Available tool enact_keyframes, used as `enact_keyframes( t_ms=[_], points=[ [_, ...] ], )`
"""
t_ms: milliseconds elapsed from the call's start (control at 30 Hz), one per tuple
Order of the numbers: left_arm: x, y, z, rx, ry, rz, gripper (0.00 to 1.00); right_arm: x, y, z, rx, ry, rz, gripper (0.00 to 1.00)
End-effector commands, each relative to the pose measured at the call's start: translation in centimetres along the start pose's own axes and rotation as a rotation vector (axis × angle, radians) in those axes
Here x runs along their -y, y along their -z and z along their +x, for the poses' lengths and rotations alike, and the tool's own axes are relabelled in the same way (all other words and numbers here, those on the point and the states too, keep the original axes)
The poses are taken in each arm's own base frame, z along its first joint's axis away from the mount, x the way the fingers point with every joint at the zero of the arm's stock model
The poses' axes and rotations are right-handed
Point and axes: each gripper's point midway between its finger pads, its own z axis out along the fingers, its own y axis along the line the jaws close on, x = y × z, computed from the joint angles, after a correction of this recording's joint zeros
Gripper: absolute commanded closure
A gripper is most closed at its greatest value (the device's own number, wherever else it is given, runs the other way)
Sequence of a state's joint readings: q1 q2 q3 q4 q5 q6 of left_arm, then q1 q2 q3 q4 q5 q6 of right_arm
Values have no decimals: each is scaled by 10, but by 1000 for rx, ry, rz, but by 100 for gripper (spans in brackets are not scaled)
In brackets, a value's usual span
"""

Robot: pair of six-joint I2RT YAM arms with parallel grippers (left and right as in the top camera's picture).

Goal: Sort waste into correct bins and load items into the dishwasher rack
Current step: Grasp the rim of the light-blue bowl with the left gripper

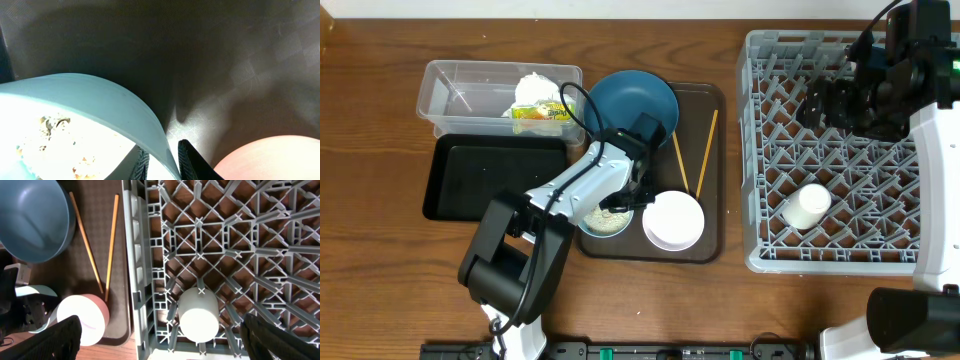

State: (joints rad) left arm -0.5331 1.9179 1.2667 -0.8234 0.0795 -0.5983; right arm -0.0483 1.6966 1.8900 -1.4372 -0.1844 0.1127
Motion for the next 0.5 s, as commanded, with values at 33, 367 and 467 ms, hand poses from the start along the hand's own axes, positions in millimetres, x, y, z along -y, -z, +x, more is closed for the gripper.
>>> enact_keyframes(
  t_ms=[33,367,467],
  points=[
    [1,14,-7,32,-25,9,77,-7,7,-1,21,32,-13,1],
    [3,18,-8,44,-26,18,77,-7,8,-5,35,42,-15,1],
    [3,18,-8,44,-26,17,78,-7,8,-6,40,43,-15,1]
  ],
)
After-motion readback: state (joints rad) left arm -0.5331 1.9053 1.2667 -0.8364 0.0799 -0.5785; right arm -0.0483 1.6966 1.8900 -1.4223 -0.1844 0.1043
